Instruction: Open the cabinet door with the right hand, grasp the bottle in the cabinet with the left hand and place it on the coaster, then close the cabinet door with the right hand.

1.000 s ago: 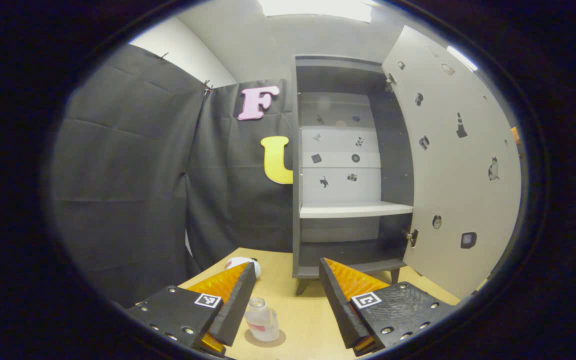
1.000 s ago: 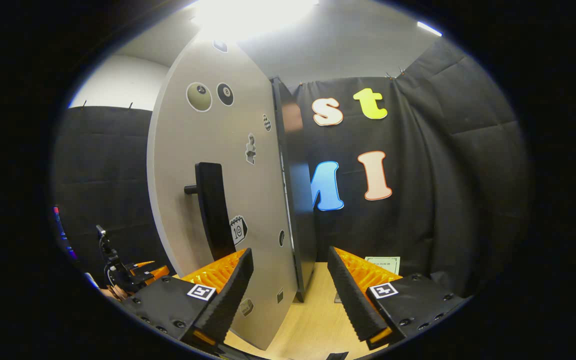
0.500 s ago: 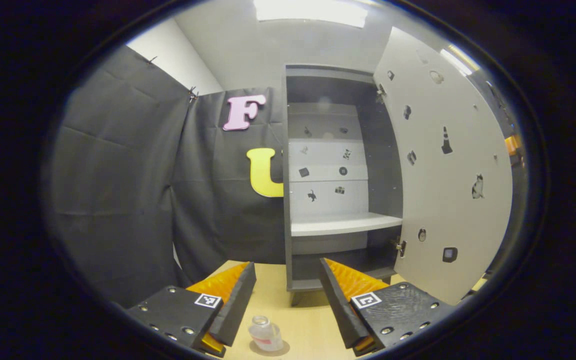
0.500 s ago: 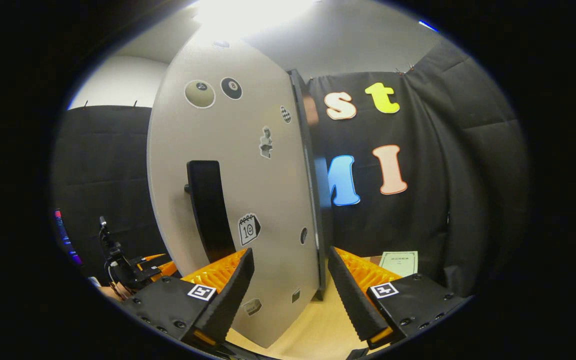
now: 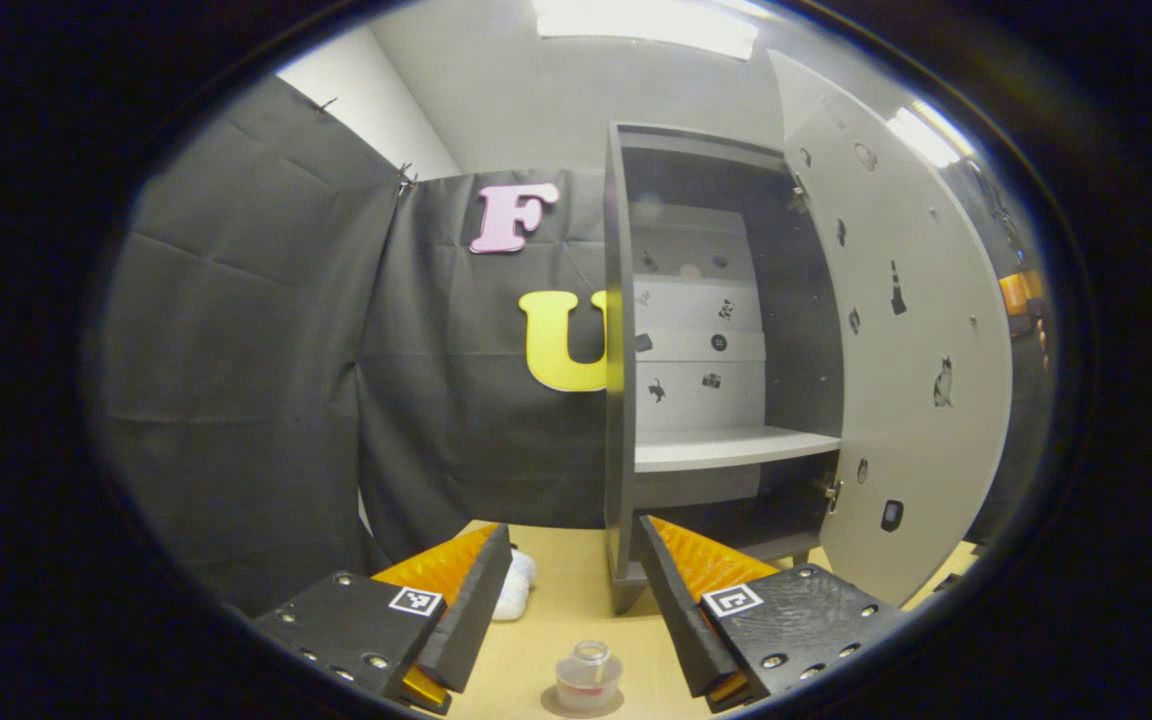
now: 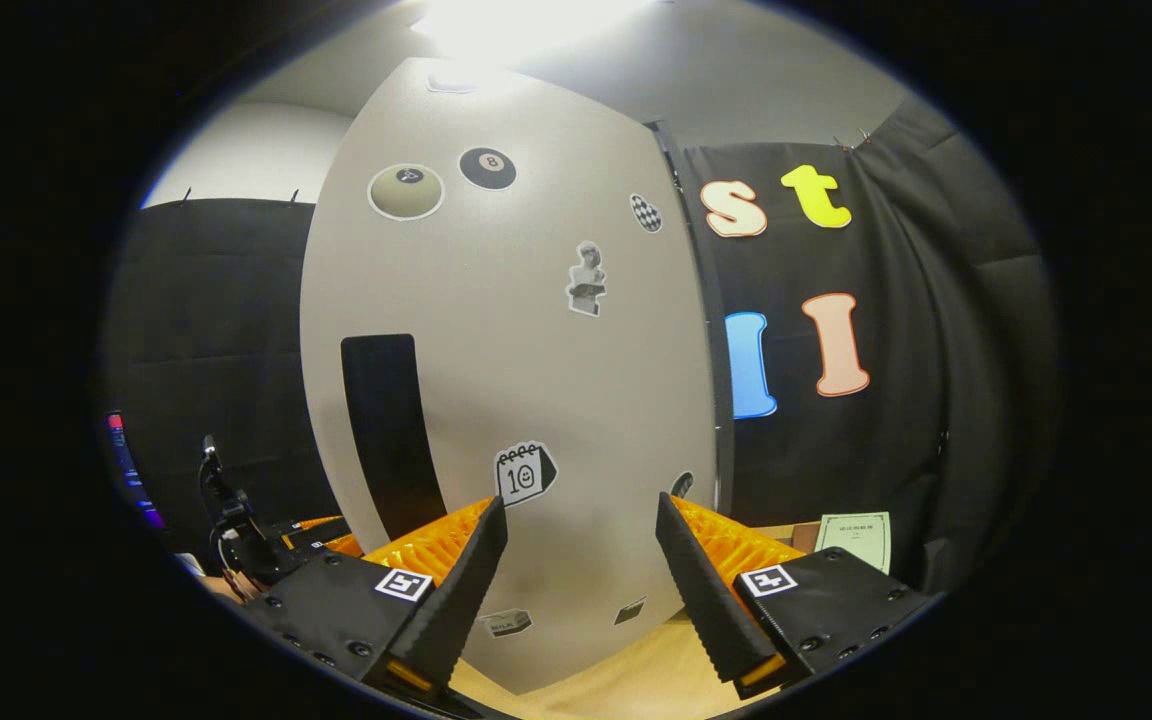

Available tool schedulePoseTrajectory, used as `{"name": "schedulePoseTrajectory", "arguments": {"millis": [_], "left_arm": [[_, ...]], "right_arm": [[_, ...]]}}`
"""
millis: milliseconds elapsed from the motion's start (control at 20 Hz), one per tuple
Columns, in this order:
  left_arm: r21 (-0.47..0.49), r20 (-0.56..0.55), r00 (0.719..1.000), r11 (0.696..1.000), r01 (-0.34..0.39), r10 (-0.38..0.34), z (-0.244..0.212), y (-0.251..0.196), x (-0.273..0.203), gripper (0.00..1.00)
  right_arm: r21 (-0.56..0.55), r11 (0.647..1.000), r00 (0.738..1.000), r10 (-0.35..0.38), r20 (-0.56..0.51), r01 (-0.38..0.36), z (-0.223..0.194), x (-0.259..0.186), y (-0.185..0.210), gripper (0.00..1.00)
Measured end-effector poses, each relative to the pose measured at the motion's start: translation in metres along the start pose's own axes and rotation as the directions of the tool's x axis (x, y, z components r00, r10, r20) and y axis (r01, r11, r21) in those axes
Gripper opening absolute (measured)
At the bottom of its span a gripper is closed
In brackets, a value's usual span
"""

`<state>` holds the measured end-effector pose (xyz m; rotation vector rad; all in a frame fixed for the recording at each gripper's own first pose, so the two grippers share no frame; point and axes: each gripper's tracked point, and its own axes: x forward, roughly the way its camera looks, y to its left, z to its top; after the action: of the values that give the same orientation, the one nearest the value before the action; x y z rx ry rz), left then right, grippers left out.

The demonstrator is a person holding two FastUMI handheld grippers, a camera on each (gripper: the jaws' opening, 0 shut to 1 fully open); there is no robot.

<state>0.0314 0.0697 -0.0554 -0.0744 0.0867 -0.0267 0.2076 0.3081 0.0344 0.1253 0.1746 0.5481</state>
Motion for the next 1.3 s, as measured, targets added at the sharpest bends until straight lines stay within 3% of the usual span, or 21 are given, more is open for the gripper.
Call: {"name": "schedulePoseTrajectory", "arguments": {"millis": [100,150,400,700,850,1300], "left_arm": [[-0.007,-0.013,1.0,1.0,-0.002,0.002,-0.004,0.011,0.0,0.82],[-0.008,-0.016,1.0,1.0,-0.005,0.005,-0.005,0.014,-0.002,0.77],[0.004,-0.024,1.0,1.0,-0.013,0.013,-0.008,0.037,-0.013,0.77],[0.001,-0.034,0.998,0.998,-0.057,0.057,-0.008,0.067,-0.036,0.81],[0.007,-0.045,0.995,0.996,-0.093,0.093,-0.015,0.087,-0.045,0.77],[0.013,-0.056,0.984,0.986,-0.166,0.167,-0.016,0.12,-0.056,0.77]], "right_arm": [[0.002,1.0,1.0,0.001,0.002,-0.001,-0.002,0.014,0.01,0.96],[0.001,1.0,1.0,-0.007,-0.003,0.007,-0.005,0.023,0.013,0.96],[-0.006,1.0,1.0,-0.023,0.001,0.023,-0.008,0.065,0.027,0.96],[-0.077,0.993,0.996,-0.087,-0.023,0.085,-0.026,0.114,0.035,0.96],[-0.109,0.985,0.991,-0.134,-0.021,0.131,-0.035,0.133,0.037,0.96],[-0.023,0.99,0.99,-0.138,-0.006,0.138,-0.039,0.171,0.036,0.96]]}}
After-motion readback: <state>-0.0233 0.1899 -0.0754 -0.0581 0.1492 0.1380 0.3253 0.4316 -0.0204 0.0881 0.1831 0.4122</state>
